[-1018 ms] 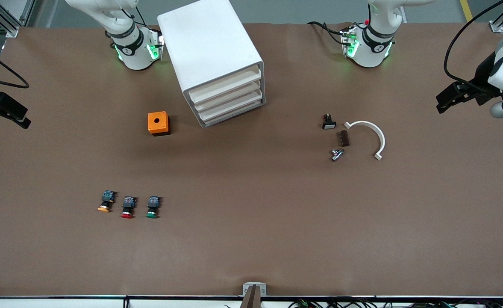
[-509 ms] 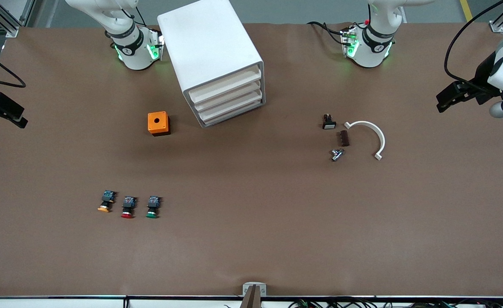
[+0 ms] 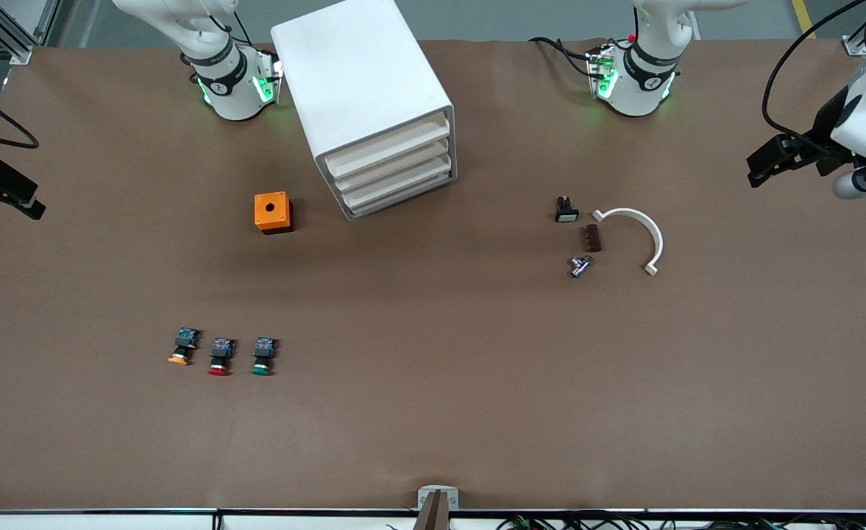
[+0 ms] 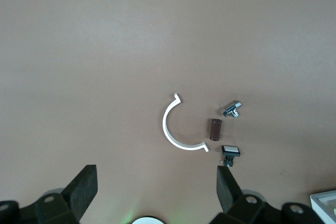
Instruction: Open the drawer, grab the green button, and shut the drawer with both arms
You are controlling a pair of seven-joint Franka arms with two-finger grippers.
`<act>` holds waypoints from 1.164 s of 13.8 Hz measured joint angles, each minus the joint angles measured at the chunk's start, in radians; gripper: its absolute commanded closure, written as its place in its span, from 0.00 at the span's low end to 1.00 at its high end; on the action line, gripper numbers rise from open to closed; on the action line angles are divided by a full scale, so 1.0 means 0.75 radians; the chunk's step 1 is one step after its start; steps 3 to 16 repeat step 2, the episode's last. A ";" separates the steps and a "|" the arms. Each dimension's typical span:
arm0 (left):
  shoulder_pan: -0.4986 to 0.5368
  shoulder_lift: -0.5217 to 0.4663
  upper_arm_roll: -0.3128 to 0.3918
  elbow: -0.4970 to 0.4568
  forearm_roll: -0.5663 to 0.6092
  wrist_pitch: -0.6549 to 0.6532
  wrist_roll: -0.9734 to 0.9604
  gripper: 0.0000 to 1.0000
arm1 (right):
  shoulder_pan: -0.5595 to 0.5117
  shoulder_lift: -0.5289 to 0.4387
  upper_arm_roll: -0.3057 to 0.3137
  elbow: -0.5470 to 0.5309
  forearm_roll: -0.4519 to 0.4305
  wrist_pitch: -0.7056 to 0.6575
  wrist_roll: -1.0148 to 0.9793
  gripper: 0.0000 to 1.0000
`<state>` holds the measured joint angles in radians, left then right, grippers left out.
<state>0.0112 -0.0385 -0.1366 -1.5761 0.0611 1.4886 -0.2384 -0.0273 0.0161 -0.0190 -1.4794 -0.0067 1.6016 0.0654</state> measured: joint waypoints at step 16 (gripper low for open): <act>0.000 0.000 0.000 0.000 -0.001 0.000 0.004 0.00 | 0.000 0.000 -0.001 0.000 0.000 0.000 0.000 0.00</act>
